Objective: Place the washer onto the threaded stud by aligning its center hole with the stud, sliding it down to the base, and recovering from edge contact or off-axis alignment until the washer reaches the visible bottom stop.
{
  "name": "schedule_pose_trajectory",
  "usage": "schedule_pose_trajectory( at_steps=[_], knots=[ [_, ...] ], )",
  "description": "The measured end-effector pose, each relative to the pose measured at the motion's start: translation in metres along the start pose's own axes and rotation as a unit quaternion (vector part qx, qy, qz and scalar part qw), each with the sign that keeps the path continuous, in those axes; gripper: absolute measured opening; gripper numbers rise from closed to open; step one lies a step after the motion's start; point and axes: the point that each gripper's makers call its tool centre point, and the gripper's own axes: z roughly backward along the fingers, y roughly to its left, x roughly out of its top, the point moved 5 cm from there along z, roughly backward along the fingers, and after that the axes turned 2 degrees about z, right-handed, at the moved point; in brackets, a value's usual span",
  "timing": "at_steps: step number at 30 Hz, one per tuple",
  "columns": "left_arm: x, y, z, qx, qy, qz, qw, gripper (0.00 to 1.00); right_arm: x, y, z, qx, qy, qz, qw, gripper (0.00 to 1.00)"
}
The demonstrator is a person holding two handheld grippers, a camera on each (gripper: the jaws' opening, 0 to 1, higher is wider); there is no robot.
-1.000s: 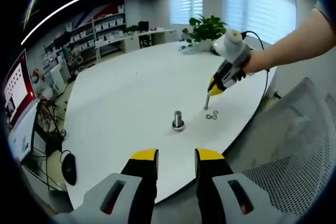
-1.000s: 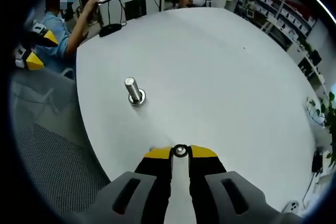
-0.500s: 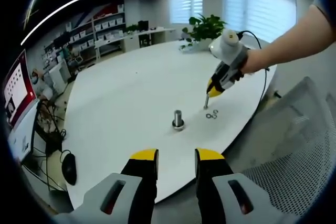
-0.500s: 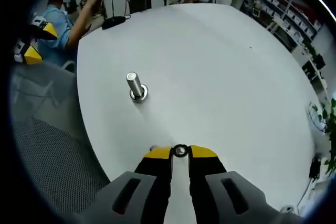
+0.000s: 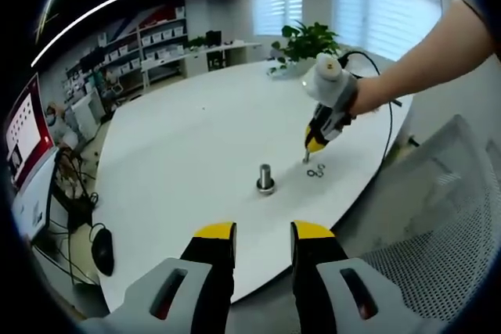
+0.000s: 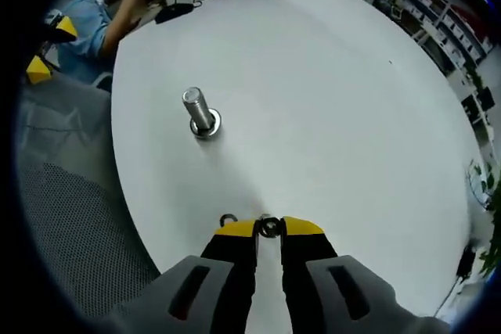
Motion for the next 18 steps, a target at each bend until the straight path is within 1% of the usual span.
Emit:
schedule_pose_trajectory(
  at_steps=[1,3,4,6,8,9,14,18],
  knots=[
    [-0.0002,0.0001,0.0000,0.000,0.000,0.000,1.0000,0.26,0.0016,-0.0041,-0.0014,-0.014,0.000,0.005,0.9999,0.09],
    [-0.0004,0.0003,0.0000,0.001,0.001,0.001,1.0000,0.26,0.0052,-0.0061,-0.0051,-0.009,-0.004,0.003,0.9999,0.09],
    [-0.0003,0.0004,0.0001,0.001,0.002,0.001,1.0000,0.26,0.0046,-0.0062,-0.0073,-0.004,0.005,-0.003,1.0000,0.09],
    [-0.0003,0.0007,0.0001,0.002,0.001,0.002,1.0000,0.26,0.0048,-0.0053,-0.0089,-0.001,0.008,-0.004,1.0000,0.09],
    [-0.0007,0.0010,0.0001,0.002,0.001,0.003,1.0000,0.26,0.0033,-0.0029,-0.0084,0.000,0.008,0.001,1.0000,0.09],
    [-0.0007,0.0015,0.0003,0.004,0.002,0.003,1.0000,0.26,0.0009,-0.0027,-0.0083,-0.003,0.012,0.011,0.9999,0.09],
    [-0.0003,0.0020,0.0003,0.005,0.000,0.003,1.0000,0.26,-0.0028,-0.0007,-0.0050,0.003,0.011,0.009,0.9999,0.10],
    [-0.0010,0.0005,-0.0006,0.001,0.004,0.002,1.0000,0.26,-0.0039,-0.0006,0.0002,-0.002,0.002,0.013,0.9999,0.10]
  ],
)
